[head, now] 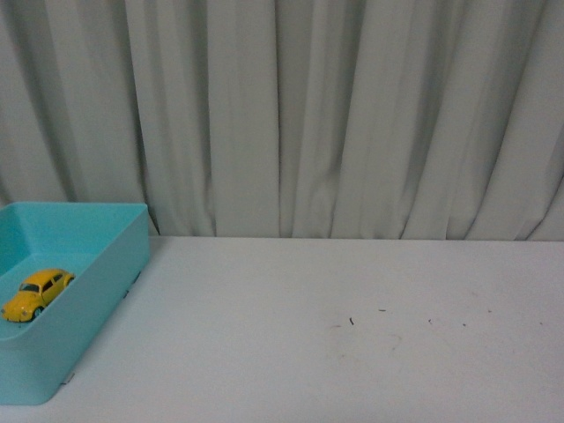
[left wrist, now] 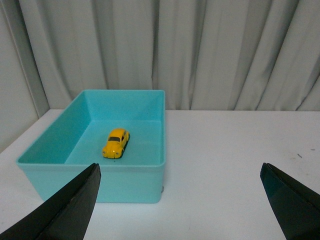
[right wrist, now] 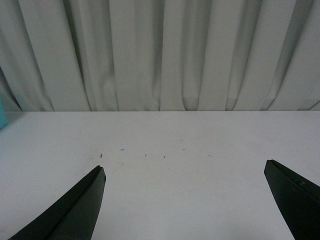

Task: Wind up and store yellow beetle toy

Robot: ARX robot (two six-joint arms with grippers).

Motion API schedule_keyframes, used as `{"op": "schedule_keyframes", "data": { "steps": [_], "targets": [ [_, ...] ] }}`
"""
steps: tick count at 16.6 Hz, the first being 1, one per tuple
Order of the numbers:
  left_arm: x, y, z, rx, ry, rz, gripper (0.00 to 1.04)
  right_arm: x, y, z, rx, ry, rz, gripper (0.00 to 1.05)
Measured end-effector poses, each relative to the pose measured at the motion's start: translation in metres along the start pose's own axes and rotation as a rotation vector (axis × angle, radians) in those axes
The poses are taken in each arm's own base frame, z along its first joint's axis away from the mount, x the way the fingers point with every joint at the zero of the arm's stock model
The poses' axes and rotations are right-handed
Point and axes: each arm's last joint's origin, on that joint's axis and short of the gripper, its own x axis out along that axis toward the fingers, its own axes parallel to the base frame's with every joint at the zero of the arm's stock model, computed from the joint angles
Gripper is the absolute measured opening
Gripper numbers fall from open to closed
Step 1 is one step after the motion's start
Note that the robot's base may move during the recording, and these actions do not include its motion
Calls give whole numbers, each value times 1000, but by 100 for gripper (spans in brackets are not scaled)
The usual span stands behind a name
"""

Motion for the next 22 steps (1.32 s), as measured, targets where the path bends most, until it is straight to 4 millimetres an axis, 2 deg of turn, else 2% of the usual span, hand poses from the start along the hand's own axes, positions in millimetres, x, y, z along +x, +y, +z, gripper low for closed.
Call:
{"op": "schedule_keyframes", "data": {
  "steps": [22],
  "targets": [
    [0, 0, 0, 0, 4, 0, 98, 0, 0, 0, 0, 2, 1, 98]
  ]
}}
